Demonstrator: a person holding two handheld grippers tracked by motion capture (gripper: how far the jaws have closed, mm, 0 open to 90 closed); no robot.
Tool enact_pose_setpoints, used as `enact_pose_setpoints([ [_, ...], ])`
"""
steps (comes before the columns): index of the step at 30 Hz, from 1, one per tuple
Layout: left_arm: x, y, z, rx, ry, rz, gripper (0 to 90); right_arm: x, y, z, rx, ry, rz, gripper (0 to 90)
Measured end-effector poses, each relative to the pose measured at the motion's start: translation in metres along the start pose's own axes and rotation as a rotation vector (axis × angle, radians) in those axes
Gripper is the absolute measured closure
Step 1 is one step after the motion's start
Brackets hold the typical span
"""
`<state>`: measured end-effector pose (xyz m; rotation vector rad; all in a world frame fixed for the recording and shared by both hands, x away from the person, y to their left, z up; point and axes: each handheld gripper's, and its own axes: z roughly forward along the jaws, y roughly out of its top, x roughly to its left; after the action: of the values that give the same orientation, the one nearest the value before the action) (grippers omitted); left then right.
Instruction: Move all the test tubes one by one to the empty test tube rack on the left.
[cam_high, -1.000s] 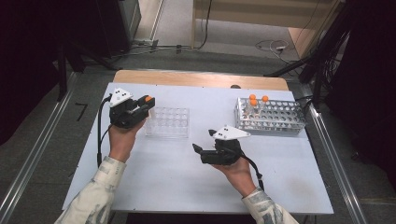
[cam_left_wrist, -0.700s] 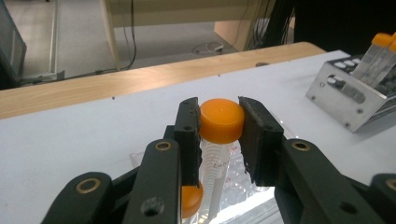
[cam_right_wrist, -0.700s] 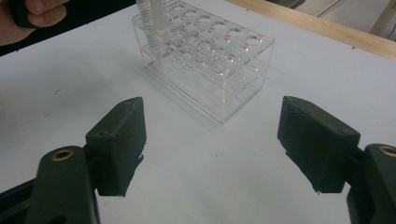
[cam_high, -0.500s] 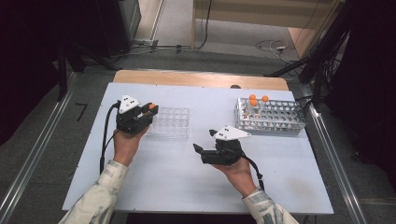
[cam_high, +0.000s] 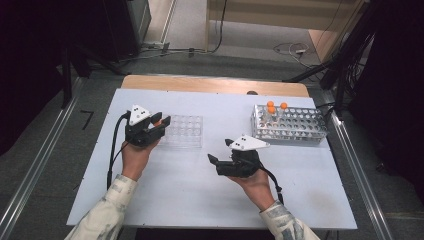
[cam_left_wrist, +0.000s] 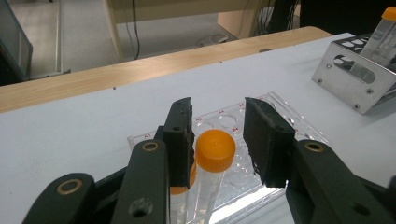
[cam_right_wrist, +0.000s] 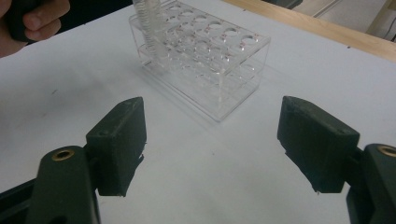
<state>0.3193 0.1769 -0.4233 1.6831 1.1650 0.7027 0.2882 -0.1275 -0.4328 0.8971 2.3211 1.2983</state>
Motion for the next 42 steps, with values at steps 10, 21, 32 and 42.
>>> enact_pose_setpoints([
  [10,-0.005,0.003,-0.007,-0.004,-0.038,-0.058,43.1,-0.003,-0.001,-0.002,-0.003,-0.013,0.006,22.4],
  [21,-0.03,-0.002,-0.021,-0.013,-0.098,-0.096,21.5,-0.011,-0.003,-0.005,-0.002,-0.037,0.021,22.4],
  [32,-0.036,-0.018,-0.03,-0.005,-0.101,-0.091,20.1,-0.028,-0.004,-0.016,-0.021,-0.08,0.048,22.4],
  [42,-0.037,-0.024,-0.031,-0.016,-0.075,-0.07,17.7,-0.041,-0.004,-0.024,-0.013,-0.125,0.084,22.3],
])
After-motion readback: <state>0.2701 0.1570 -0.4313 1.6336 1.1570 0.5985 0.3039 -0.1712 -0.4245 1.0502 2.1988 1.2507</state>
